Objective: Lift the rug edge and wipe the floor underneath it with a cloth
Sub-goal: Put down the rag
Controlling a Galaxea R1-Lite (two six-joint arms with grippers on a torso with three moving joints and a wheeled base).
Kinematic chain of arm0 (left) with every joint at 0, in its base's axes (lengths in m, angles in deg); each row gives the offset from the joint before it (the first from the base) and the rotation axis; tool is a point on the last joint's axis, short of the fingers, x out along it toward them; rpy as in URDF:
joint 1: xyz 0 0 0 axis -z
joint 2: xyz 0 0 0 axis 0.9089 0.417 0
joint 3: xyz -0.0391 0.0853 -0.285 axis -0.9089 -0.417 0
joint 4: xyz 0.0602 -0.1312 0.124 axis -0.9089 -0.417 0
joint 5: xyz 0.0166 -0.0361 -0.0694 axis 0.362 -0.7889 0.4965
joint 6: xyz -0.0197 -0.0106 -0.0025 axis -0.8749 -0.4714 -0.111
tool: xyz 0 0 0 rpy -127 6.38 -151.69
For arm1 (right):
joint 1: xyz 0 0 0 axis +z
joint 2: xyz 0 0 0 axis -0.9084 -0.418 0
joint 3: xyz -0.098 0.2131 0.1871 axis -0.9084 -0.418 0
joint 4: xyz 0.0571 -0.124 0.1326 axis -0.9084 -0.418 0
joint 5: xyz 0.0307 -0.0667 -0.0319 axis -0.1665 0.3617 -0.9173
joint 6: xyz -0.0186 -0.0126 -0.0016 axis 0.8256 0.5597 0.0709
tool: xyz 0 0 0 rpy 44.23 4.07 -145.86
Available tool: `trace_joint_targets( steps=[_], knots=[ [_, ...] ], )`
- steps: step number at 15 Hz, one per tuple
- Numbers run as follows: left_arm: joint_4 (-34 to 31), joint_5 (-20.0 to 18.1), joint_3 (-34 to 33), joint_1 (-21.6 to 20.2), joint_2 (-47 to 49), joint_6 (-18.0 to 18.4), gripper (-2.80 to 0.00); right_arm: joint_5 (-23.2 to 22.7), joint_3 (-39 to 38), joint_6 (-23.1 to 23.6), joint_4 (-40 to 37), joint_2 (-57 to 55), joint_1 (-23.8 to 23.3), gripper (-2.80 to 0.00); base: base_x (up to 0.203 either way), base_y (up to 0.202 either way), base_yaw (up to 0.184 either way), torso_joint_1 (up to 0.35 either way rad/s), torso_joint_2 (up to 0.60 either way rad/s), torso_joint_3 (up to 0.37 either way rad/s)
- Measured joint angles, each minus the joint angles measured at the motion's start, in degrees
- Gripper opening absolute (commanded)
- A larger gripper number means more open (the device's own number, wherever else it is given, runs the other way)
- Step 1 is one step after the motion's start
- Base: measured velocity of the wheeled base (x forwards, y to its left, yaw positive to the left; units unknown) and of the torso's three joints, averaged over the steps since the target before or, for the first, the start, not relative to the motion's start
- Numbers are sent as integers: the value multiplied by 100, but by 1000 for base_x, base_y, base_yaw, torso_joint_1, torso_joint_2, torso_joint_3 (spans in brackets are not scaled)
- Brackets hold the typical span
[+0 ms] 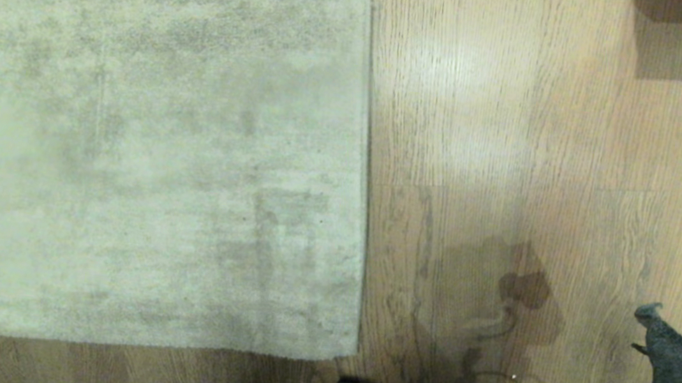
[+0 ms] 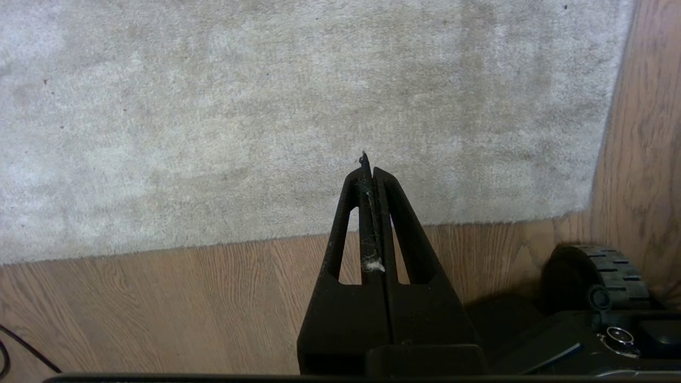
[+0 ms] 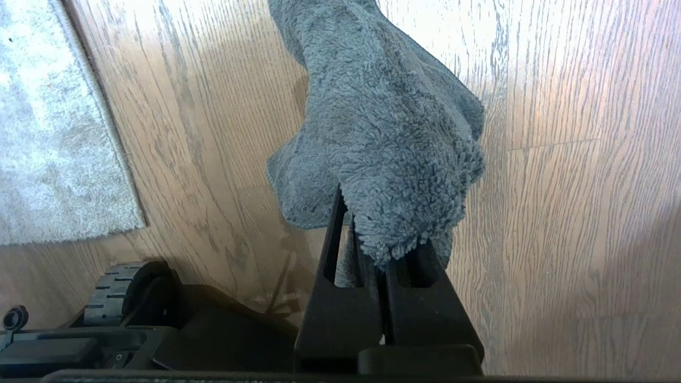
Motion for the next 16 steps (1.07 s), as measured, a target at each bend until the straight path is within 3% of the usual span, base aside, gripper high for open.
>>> trace_joint_targets(
  steps=[16],
  knots=[
    [2,2,0,-2,0,-16,-280,-1,0,0,-3,0,0,-280,0,0,0,0,0,0]
  ],
)
